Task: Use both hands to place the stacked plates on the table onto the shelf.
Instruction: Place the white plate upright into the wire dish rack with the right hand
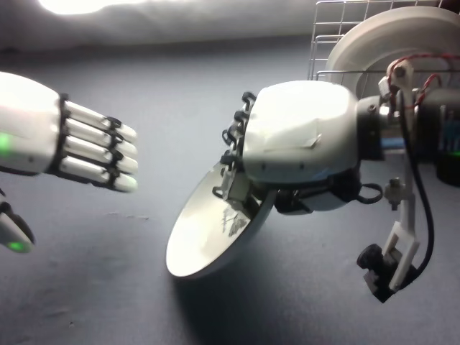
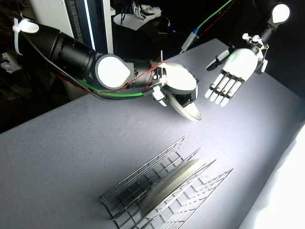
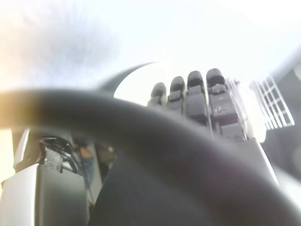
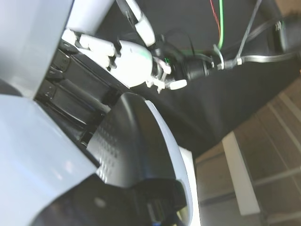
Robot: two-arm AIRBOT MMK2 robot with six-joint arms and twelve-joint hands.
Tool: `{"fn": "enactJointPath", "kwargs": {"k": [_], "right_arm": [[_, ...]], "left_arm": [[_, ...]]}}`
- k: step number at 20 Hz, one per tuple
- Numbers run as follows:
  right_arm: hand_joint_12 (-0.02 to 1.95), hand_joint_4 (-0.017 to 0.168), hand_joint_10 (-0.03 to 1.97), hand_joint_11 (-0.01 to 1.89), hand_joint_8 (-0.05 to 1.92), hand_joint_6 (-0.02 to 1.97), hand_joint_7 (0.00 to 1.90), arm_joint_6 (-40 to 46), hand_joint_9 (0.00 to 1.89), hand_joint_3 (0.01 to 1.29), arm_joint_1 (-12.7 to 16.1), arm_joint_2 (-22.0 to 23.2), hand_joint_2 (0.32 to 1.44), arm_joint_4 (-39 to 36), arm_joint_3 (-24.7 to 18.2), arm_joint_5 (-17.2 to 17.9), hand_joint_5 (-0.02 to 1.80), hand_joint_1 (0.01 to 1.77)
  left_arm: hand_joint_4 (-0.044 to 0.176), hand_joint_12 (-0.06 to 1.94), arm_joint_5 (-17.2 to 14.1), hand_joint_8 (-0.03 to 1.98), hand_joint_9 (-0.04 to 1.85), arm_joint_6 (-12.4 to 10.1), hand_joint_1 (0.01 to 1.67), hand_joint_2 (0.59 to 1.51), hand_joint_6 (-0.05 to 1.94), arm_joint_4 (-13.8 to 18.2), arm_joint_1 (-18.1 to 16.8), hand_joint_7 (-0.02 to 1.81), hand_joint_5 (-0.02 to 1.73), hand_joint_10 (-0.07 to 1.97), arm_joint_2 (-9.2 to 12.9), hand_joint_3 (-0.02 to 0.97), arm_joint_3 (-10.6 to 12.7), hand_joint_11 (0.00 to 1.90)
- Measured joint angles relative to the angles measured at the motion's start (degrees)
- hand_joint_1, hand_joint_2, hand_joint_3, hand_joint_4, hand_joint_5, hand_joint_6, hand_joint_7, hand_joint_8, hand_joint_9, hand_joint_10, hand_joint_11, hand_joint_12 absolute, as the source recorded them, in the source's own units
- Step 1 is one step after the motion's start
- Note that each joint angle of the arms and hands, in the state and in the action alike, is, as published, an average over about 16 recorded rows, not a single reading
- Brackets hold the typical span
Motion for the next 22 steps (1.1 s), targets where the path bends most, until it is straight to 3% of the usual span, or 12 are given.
{"fn": "enactJointPath", "kwargs": {"k": [11,17,22], "right_arm": [[1.45,-0.006,0.81,0.82,0.61,0.66,1.19,0.00,1.06,0.01,3.32,4.72,0.95,17.62,-4.98,-0.56,1.05,1.45],[1.42,-0.008,0.84,0.83,0.61,0.66,1.19,0.49,1.05,0.01,5.29,6.60,0.95,29.26,-6.84,-2.05,1.04,1.45],[1.32,-0.008,0.89,0.85,0.63,0.68,1.18,1.04,1.04,0.01,7.73,8.10,0.95,38.83,-7.61,-5.45,1.03,1.46]], "left_arm": [[-0.002,0.00,1.23,0.01,0.02,-1.50,0.02,1.123,0.01,0.48,0.29,0.01,0.02,0.01,8.82,0.006,-2.30,0.02],[-0.002,0.00,1.31,0.01,0.02,-1.62,0.02,1.123,0.01,0.26,1.27,0.01,0.02,0.01,11.32,0.005,-3.52,0.02],[-0.002,0.00,1.44,0.01,0.02,-1.68,0.02,1.124,0.01,0.03,1.49,0.01,0.02,0.01,12.25,0.004,-4.29,0.02]]}}
